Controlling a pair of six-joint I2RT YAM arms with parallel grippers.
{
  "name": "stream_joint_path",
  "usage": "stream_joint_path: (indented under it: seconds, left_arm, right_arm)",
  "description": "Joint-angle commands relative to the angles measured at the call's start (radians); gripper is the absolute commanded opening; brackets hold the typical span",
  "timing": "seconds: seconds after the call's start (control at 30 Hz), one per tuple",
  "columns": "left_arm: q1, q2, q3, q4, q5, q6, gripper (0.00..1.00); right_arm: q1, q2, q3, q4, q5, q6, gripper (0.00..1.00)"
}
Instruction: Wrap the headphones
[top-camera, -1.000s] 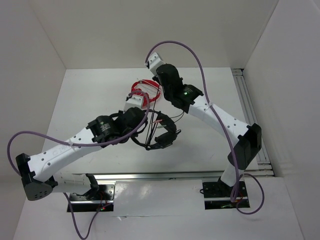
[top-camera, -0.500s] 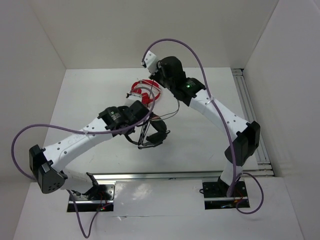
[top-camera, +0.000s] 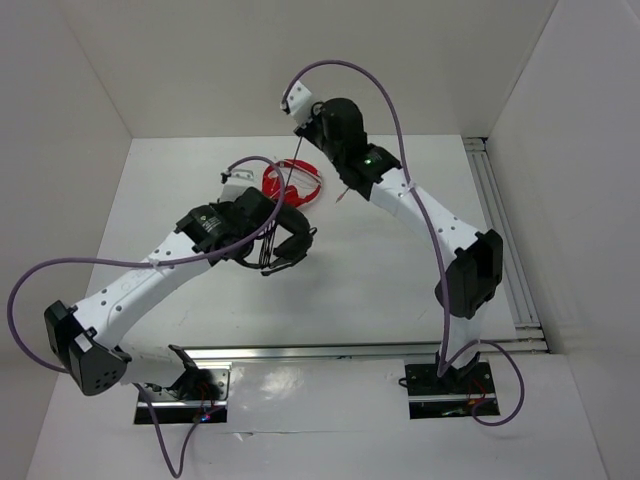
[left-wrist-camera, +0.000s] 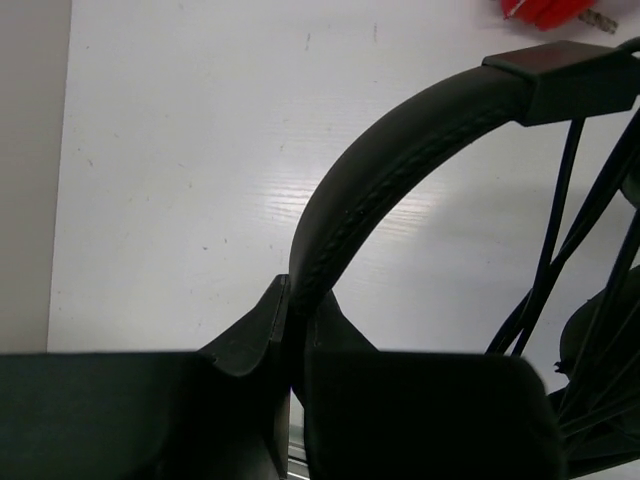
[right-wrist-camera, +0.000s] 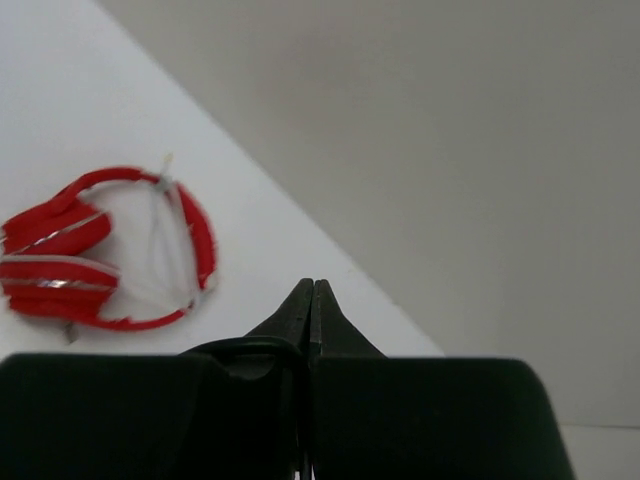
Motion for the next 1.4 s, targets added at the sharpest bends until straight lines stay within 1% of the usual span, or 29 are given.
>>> stream_joint_path:
  seconds: [0.0,0.03,0.07,0.1,0.13,0.17,0.2,0.3,0.33,0.4,0.5,0.53,0.57,0.6,0.67,0.7,0.73,0.77,0.8,0.83,0.87,0.9,0.93,1.03,1.07,1.13,1.17,1.27,1.37]
  left_arm:
    - [-0.011,0.02,-0.012,-0.176,-0.056,-0.029,0.0]
    - [-0.011,0.02,-0.012,-0.176,-0.035,-0.029,0.0]
    - [-0.011,0.02,-0.021,-0.153,0.005,0.029,0.0]
    - [-0.02,0.02,-0.034,-0.121,0.058,0.07,0.0]
    - [-0.02,0.0,-0.046,-0.048,0.153,0.103,0.0]
    - [-0.02,-0.014,-0.06,-0.017,0.206,0.129,0.0]
    - [-0.02,-0.047,-0.089,0.017,0.256,0.185,0.0]
    - [-0.02,-0.087,-0.089,0.054,0.353,0.21,0.0]
    - [-0.02,-0.116,-0.089,0.054,0.369,0.21,0.0]
    - [-0.011,-0.149,-0.048,0.054,0.39,0.201,0.0]
    - [-0.011,-0.187,0.032,-0.047,0.346,0.151,0.0]
    - [-0.011,-0.196,0.087,-0.067,0.332,0.135,0.0]
    - [-0.011,-0.196,0.116,-0.085,0.332,0.125,0.0]
    - [-0.011,-0.224,0.145,-0.085,0.341,0.125,0.0]
    - [-0.011,-0.252,0.208,-0.058,0.402,0.14,0.0]
    - [-0.011,-0.262,0.227,-0.037,0.471,0.149,0.0]
    - [-0.011,-0.262,0.276,-0.023,0.491,0.149,0.0]
    - [-0.011,-0.262,0.307,-0.023,0.52,0.132,0.0]
    - [-0.011,-0.247,0.336,-0.023,0.539,0.132,0.0]
    - [-0.011,-0.224,0.362,-0.012,0.55,0.106,0.0]
    - [-0.011,-0.224,0.403,-0.012,0.55,0.085,0.0]
    - [-0.011,-0.213,0.414,0.016,0.55,0.065,0.0]
    - [-0.011,-0.213,0.423,0.033,0.55,0.036,0.0]
    - [-0.011,-0.213,0.449,0.033,0.508,-0.009,0.0]
    - [-0.011,-0.204,0.466,0.033,0.498,-0.009,0.0]
    - [-0.011,-0.193,0.479,0.007,0.519,-0.023,0.0]
    - [-0.011,-0.193,0.468,0.007,0.531,-0.033,0.0]
    - [-0.011,-0.229,0.415,0.007,0.528,-0.056,0.0]
    - [-0.011,-0.244,0.368,0.016,0.518,-0.066,0.0]
  right_arm:
    - [0.071,-0.04,-0.103,0.423,0.363,-0.153,0.02]
    - [0.071,-0.03,-0.127,0.48,0.446,-0.179,0.0]
    - [0.085,-0.03,-0.14,0.476,0.43,-0.161,0.0]
    - [0.085,-0.03,-0.14,0.388,0.368,-0.118,0.0]
    - [0.068,-0.041,-0.12,0.319,0.3,-0.074,0.0]
    - [0.059,-0.041,-0.12,0.289,0.224,-0.036,0.0]
    - [0.041,-0.05,-0.132,0.245,0.185,0.016,0.0]
    - [0.007,-0.061,-0.183,0.211,0.09,0.083,0.0]
    - [-0.004,-0.061,-0.197,0.197,0.053,0.101,0.0]
    - [-0.041,-0.061,-0.232,0.144,-0.08,0.155,0.0]
    - [-0.081,-0.084,-0.308,0.128,-0.304,0.231,0.0]
    - [-0.11,-0.093,-0.335,0.128,-0.37,0.25,0.0]
    - [-0.125,-0.102,-0.397,0.142,-0.441,0.274,0.0]
    - [-0.142,-0.111,-0.428,0.171,-0.601,0.317,0.0]
    - [-0.154,-0.122,-0.506,0.203,-0.737,0.363,0.0]
    - [-0.154,-0.122,-0.531,0.223,-0.851,0.385,0.0]
    - [-0.145,-0.122,-0.555,0.273,-0.895,0.434,0.0]
    - [-0.135,-0.122,-0.623,0.313,-0.932,0.469,0.0]
    - [-0.124,-0.122,-0.669,0.371,-1.011,0.507,0.01]
    - [-0.095,-0.131,-0.712,0.504,-1.035,0.587,0.02]
    - [-0.078,-0.131,-0.8,0.575,-1.046,0.627,0.02]
    - [-0.061,-0.147,-0.844,0.649,-1.061,0.665,0.02]
    - [-0.031,-0.163,-0.881,0.776,-1.061,0.727,0.04]
    - [0.002,-0.173,-0.983,0.975,-1.086,0.834,0.07]
    - [0.016,-0.173,-1.009,1.007,-1.096,0.851,0.11]
    - [0.025,-0.164,-1.022,1.08,-1.096,0.899,0.13]
    - [0.025,-0.147,-1.01,1.081,-1.108,0.899,0.17]
    - [0.025,-0.122,-0.997,1.067,-1.119,0.899,0.18]
    - [0.034,-0.122,-1.019,1.157,-1.119,0.954,0.18]
